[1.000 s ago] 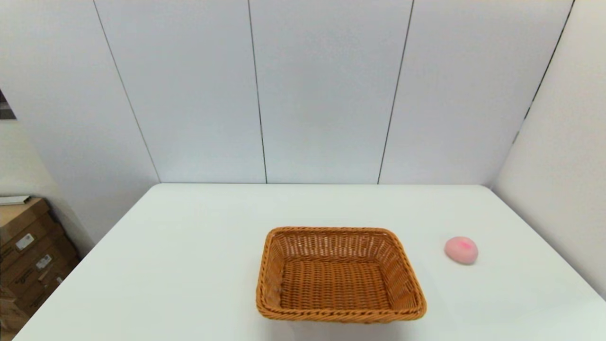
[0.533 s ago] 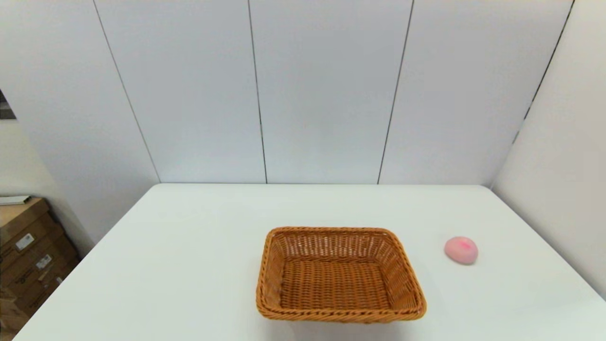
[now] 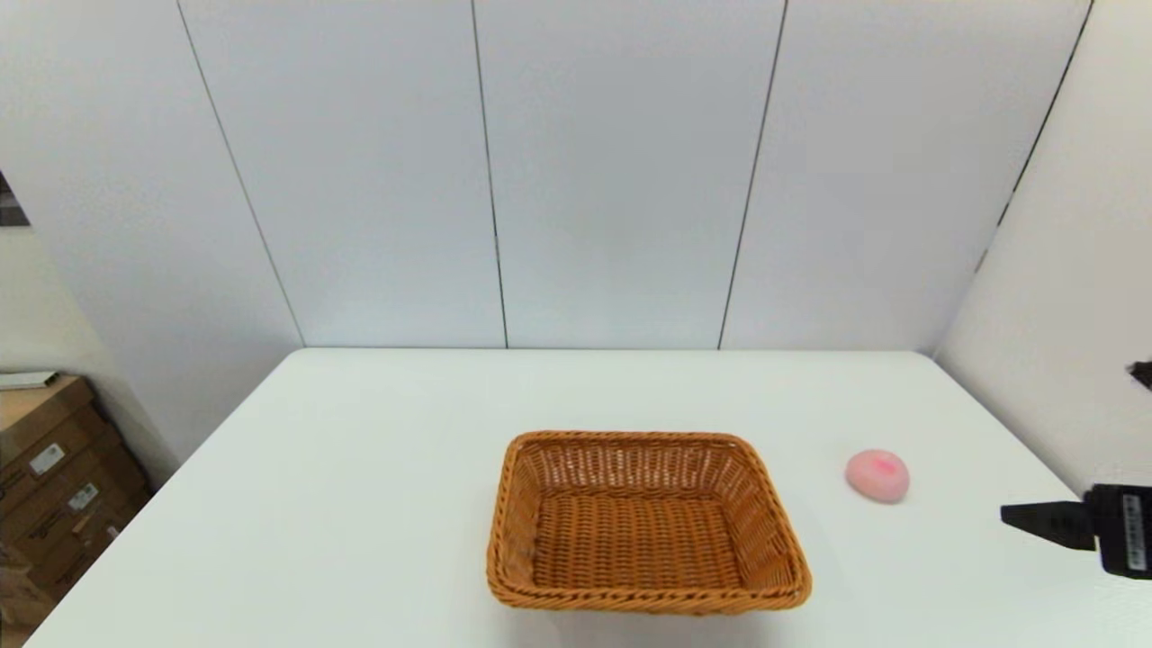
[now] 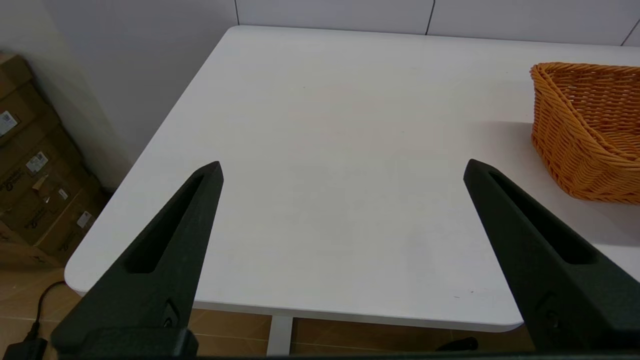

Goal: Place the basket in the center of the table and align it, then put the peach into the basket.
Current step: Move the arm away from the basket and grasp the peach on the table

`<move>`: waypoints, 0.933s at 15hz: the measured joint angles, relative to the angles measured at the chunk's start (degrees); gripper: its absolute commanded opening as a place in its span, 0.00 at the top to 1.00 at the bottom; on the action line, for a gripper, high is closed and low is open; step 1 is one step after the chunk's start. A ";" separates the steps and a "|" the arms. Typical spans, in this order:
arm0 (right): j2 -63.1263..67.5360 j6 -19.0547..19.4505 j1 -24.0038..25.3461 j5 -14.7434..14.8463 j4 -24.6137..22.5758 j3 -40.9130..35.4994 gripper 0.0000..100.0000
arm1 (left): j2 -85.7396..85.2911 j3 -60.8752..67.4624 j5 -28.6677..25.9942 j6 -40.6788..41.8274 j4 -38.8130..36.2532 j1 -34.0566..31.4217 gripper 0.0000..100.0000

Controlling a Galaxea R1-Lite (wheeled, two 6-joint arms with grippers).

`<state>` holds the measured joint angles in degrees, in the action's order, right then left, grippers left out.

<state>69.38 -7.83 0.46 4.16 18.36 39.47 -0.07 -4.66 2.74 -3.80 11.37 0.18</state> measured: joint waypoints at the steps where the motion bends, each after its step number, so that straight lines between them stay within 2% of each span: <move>1: 3.80 -0.68 0.16 0.09 -1.90 0.35 0.00 | 0.00 0.00 -0.02 -0.02 0.00 0.00 0.00; 4: 12.73 -1.32 0.39 0.20 -10.23 0.73 0.00 | 0.00 0.00 -0.02 -0.02 0.00 0.00 0.00; 8: 21.33 -1.32 0.48 0.33 -23.61 0.35 0.00 | 0.00 0.00 0.00 0.00 0.00 0.00 0.00; 10: 24.98 -1.34 0.55 0.41 -26.15 0.84 0.00 | 0.00 0.00 -0.05 -0.02 -0.02 0.00 0.00; 14: 32.48 -1.40 0.48 1.88 -27.45 3.33 0.00 | 0.00 0.00 -0.05 -0.02 0.00 0.00 0.00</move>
<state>101.85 -9.23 0.94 6.03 -9.09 42.80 -0.07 -4.66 2.69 -3.83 11.37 0.18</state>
